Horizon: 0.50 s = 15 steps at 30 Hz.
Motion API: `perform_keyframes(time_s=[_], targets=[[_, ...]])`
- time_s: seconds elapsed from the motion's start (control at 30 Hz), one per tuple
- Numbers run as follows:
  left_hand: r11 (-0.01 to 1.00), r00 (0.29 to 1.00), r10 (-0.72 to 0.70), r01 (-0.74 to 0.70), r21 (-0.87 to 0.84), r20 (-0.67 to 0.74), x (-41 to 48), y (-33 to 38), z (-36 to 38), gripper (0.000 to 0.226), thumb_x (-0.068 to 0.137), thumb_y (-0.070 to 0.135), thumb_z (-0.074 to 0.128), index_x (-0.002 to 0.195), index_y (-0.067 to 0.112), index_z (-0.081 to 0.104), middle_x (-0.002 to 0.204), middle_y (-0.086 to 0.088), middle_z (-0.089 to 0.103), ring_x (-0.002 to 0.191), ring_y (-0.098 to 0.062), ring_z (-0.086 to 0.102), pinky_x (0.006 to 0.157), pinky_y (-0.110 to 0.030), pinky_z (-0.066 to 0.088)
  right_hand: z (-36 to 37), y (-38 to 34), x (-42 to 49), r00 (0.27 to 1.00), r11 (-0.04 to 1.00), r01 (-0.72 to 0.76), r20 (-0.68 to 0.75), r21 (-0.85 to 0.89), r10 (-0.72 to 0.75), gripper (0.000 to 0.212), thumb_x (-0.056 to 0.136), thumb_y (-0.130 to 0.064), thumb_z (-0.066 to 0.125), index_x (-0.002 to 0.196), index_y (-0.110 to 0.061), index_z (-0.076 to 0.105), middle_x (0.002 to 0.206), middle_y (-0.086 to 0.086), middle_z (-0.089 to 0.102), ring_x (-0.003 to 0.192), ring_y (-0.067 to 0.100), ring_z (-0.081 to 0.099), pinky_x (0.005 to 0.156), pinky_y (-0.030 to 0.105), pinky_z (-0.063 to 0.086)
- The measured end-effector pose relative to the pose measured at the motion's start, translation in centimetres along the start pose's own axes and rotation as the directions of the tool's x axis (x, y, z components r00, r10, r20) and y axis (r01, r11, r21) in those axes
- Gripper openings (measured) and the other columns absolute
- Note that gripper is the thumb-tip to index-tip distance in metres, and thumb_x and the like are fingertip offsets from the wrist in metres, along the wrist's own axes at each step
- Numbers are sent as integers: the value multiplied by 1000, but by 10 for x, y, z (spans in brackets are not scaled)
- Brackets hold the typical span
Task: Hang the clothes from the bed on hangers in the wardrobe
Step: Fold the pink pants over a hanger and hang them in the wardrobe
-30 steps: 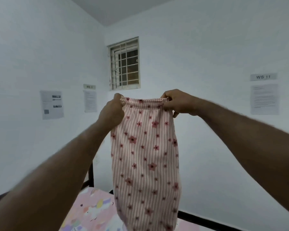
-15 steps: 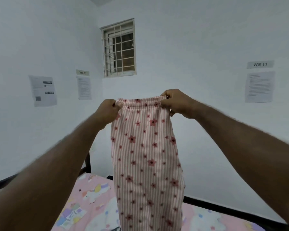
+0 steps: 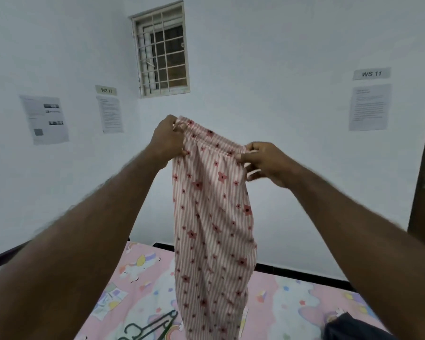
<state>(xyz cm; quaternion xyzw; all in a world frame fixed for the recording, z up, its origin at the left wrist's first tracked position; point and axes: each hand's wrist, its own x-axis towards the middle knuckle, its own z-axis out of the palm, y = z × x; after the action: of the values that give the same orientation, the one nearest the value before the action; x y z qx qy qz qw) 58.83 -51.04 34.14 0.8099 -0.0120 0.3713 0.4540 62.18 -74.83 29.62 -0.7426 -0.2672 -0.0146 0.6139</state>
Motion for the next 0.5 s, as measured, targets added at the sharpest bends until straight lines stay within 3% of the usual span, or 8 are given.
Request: perform_keyframes(time_s=[0.07,0.17,0.23,0.3,0.37,0.43,0.5], targets=[[999,998,31,-32,6,55,-2,3,7,12,103,19,43,104,11,52,102,-10,58,73,-23,63,61,-39,60,0,24,-10,999,997,-32,17,74,31,13,90,-15,69,97,-9,60,88,10,68,71,21,65,60,33,55],[998,994,61,-60,-12,94,-7,5,19,12,103,18,43,102,12,53,100,-12,59,66,-22,62,61,-43,61,-7,56,-22,998,966,-35,-35,256,46,19,93,-26,65,103,-10,61,98,12,71,81,23,69,70,35,54],[997,992,77,-75,-27,98,-10,5,23,11,103,19,43,101,13,52,91,-6,59,68,-20,61,66,-45,60,-8,89,-32,977,938,-131,-119,321,178,30,95,-39,60,105,-11,61,104,14,71,85,25,70,73,37,54],[996,991,83,-78,-44,108,-14,1,26,11,103,18,43,101,13,53,85,-3,58,69,-17,59,68,-44,58,4,140,-53,893,876,-401,-96,269,439,42,96,-50,52,106,-10,59,96,15,69,79,27,67,71,35,52],[995,991,75,-67,-73,107,-17,-4,28,11,102,16,43,101,13,54,83,-2,58,66,-14,57,64,-39,55,26,185,-78,764,761,-645,40,71,644,59,96,-61,40,110,-7,58,96,16,67,81,29,65,74,36,51],[993,992,70,-60,-98,102,-20,-9,32,11,101,15,43,99,15,54,84,-2,59,65,-11,58,59,-33,52,48,207,-96,678,690,-722,142,-51,721,71,95,-68,30,113,-5,58,103,20,68,87,32,67,75,37,52],[992,992,62,-50,-116,107,-21,-14,36,11,102,18,44,100,15,54,86,-2,60,69,-12,59,57,-31,51,62,217,-99,687,698,-716,149,-34,711,70,95,-68,30,112,-7,60,99,19,70,86,31,67,73,37,52]])
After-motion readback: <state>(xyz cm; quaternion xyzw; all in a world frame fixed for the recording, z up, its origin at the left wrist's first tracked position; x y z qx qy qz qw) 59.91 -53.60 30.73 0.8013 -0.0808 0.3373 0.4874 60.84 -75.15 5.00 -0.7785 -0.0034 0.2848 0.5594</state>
